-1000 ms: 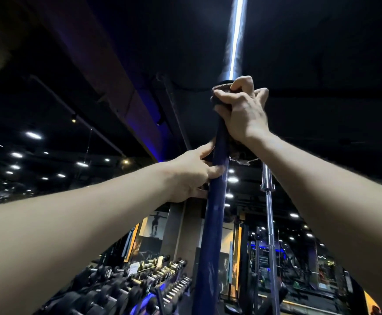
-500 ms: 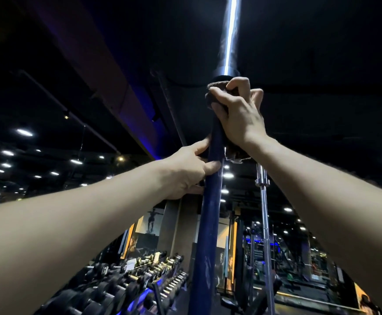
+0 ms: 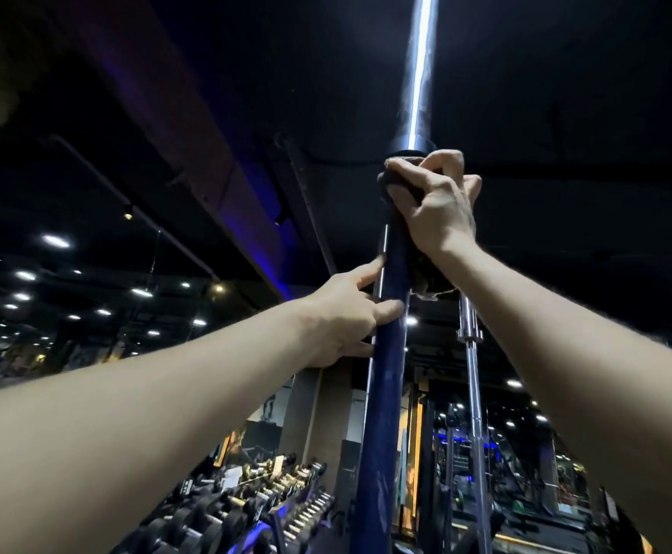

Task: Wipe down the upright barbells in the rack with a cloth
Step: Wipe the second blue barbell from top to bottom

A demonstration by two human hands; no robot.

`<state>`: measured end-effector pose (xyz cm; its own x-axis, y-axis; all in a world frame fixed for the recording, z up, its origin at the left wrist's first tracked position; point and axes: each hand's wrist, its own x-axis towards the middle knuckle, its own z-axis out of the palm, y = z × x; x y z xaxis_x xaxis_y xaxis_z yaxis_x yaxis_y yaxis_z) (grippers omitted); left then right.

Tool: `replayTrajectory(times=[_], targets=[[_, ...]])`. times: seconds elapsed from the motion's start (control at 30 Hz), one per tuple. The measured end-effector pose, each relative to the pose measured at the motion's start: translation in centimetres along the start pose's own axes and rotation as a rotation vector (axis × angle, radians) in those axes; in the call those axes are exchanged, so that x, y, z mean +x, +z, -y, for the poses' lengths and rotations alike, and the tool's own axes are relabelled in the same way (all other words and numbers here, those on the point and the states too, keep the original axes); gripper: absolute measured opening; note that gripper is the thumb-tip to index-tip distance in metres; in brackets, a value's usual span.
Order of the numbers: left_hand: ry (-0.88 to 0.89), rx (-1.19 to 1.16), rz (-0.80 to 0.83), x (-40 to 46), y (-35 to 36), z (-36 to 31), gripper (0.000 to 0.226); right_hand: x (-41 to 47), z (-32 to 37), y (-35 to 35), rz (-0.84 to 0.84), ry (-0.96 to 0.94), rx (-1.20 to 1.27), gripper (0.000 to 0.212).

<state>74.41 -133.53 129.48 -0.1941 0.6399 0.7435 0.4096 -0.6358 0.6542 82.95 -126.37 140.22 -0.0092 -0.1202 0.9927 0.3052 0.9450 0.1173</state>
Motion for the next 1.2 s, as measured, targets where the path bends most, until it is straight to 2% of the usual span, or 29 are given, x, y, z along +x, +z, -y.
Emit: replayTrajectory(times=[0.3,0.37,0.47,0.53,0.63,0.7,0.77,0.83,0.93,1.03,1.2], targets=[[0.018,-0.039,0.024,-0.1,0.1,0.1,0.040,-6.6,-0.6,-0.8,0.039,-0.173,-0.021,0.030],[0.020,-0.029,0.009,-0.1,0.3,0.0,0.043,-4.3,-0.5,-0.8,0.032,-0.162,-0.035,0.027],[0.000,-0.025,0.004,0.1,0.1,0.3,0.061,0.1,-0.2,-0.2,0.067,-0.044,-0.059,0.029],[0.001,-0.037,0.003,0.0,-0.1,0.3,0.063,0.9,-0.2,0.5,0.096,-0.003,-0.082,0.034],[0.006,-0.049,0.015,-0.7,-0.2,0.8,0.052,0.1,-0.4,0.5,0.111,-0.016,-0.070,0.038],[-0.051,-0.027,0.094,-1.9,-0.3,1.6,0.037,-0.7,-0.4,0.0,0.113,-0.032,-0.060,0.038],[-0.115,-0.053,0.190,-3.1,-0.4,2.5,0.028,-1.8,0.1,-0.8,0.120,-0.042,-0.042,0.036],[-0.130,-0.096,0.223,-3.8,-0.6,3.0,0.031,-4.1,0.8,-1.2,0.137,-0.067,-0.034,0.034],[-0.119,-0.128,0.207,-4.0,-0.6,3.3,0.036,-9.5,1.4,-1.5,0.154,-0.150,-0.088,0.030],[-0.116,-0.105,0.180,-4.2,-0.4,3.5,0.036,-12.3,1.5,-1.4,0.195,-0.134,-0.142,0.032],[-0.121,-0.098,0.162,-3.8,-0.2,4.0,0.034,-5.2,0.8,-0.6,0.151,-0.094,-0.132,0.027]])
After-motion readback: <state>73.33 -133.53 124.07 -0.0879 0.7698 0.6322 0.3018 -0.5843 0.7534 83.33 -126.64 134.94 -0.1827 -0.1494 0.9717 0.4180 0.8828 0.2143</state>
